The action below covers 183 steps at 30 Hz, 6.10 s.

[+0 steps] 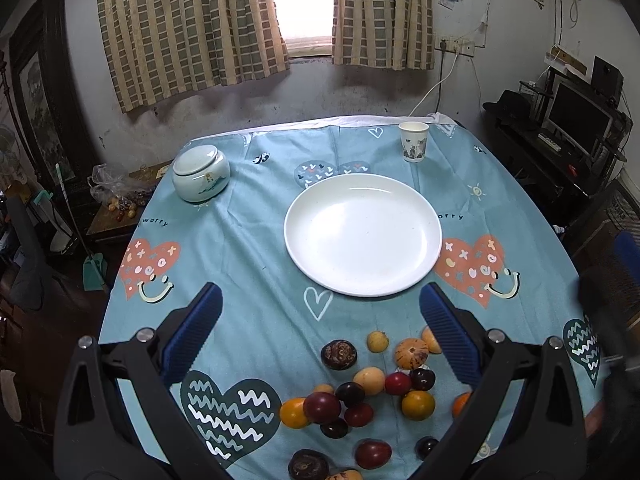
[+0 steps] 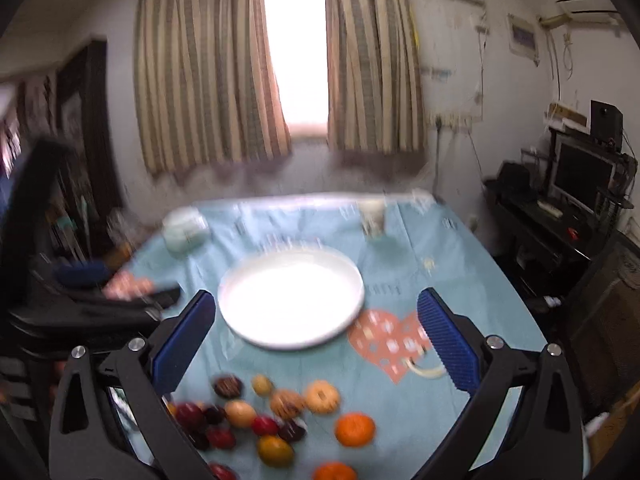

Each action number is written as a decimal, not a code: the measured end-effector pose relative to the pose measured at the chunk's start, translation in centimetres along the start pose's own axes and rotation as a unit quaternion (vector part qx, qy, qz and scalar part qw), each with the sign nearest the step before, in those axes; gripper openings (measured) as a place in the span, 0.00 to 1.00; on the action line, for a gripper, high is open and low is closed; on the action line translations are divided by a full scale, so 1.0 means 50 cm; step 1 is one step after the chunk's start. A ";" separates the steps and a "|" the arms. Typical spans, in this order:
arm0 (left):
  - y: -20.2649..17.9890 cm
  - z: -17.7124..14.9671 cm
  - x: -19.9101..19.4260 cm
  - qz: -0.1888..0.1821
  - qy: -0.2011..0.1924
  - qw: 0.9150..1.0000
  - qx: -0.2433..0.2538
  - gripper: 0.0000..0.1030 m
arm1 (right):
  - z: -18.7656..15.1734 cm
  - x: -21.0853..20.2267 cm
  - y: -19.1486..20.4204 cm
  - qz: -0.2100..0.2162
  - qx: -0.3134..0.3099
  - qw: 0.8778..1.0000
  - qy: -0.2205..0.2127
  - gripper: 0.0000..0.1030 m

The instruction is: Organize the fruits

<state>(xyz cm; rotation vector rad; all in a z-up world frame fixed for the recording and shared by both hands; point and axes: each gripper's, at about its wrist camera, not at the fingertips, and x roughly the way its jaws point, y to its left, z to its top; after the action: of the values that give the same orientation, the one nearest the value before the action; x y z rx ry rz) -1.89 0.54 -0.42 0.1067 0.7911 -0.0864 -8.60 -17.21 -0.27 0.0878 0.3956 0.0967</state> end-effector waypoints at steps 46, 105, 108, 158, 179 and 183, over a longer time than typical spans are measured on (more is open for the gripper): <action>-0.019 -0.035 0.016 0.000 0.023 1.000 0.017 0.98 | -0.131 0.071 -0.009 0.118 -0.009 0.962 0.247 0.99; 0.040 -0.186 0.068 -0.136 0.180 0.973 -0.046 0.41 | -0.253 0.141 -0.089 0.140 -0.087 0.926 0.339 0.42; 0.035 -0.105 0.092 -0.133 0.156 0.978 -0.044 0.41 | -0.201 0.163 -0.076 0.140 -0.087 0.936 0.312 0.42; -0.037 0.033 0.192 -0.024 0.010 0.999 0.026 0.82 | -0.153 0.242 -0.129 0.143 0.085 0.943 0.287 0.71; 0.090 -0.258 0.067 -0.039 0.081 0.996 0.009 0.89 | -0.298 0.086 -0.001 0.153 -0.101 0.928 0.324 0.72; 0.110 -0.363 0.064 -0.062 0.142 0.988 0.005 0.89 | -0.351 0.070 -0.002 0.161 -0.098 0.915 0.356 0.71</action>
<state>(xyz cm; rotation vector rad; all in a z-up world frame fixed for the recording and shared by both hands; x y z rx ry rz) -11.78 8.19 -15.05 0.0801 1.0831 -0.1951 -12.21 -15.74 -17.73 -0.0883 1.0981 0.5015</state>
